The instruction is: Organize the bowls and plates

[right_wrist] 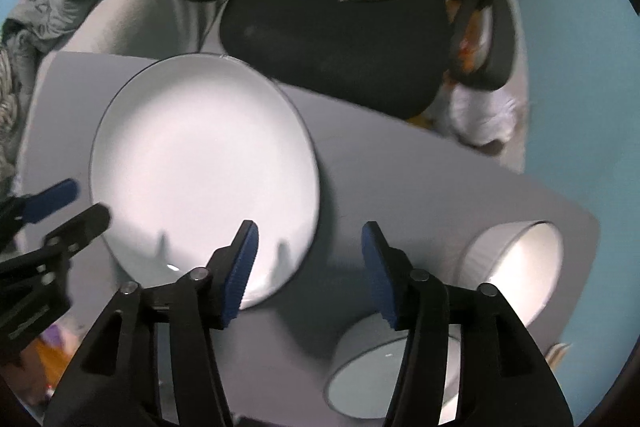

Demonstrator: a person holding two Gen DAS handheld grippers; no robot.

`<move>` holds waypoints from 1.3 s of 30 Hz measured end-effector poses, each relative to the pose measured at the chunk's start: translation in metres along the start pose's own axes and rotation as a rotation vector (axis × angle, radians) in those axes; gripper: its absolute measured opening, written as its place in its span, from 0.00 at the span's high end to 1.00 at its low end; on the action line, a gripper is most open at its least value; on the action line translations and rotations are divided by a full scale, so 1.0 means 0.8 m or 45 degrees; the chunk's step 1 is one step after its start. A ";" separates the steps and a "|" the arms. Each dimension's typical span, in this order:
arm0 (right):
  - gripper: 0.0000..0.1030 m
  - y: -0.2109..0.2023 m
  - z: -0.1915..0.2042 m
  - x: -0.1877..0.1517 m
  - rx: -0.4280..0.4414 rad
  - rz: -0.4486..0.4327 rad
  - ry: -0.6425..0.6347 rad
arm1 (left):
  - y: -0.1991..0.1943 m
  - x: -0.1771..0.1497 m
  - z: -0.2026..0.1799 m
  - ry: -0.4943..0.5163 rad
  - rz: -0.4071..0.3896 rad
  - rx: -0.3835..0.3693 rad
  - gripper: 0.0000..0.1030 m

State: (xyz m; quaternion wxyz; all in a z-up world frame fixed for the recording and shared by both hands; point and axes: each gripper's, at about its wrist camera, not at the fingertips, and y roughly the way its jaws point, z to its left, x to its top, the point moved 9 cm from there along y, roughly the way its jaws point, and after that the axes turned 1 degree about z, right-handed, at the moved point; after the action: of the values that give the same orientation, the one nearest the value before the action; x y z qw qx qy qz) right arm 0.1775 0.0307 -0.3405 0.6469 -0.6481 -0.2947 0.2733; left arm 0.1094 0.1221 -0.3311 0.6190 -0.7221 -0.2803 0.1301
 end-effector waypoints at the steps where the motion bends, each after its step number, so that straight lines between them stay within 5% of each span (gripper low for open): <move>1: 0.45 -0.006 -0.006 0.001 -0.038 -0.039 -0.008 | -0.004 -0.003 -0.001 -0.003 -0.005 -0.009 0.50; 7: 0.40 -0.043 -0.029 0.000 -0.243 -0.238 -0.027 | -0.026 -0.026 -0.015 0.005 -0.012 -0.059 0.50; 12: 0.40 -0.072 -0.033 -0.021 -0.188 -0.305 0.051 | -0.054 -0.041 -0.031 0.055 -0.032 -0.074 0.49; 22: 0.31 -0.121 -0.025 -0.064 -0.123 -0.394 0.199 | -0.124 -0.052 -0.037 0.125 -0.168 -0.087 0.26; 39: 0.30 -0.226 -0.025 -0.101 -0.033 -0.537 0.361 | -0.202 -0.065 -0.034 0.226 -0.303 -0.063 0.21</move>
State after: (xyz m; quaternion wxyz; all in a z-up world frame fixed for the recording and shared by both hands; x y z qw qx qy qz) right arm 0.1325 -0.0440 -0.1615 0.7161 -0.6123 -0.3333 0.0350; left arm 0.0422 0.0830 -0.1778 0.6344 -0.7075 -0.3111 -0.0157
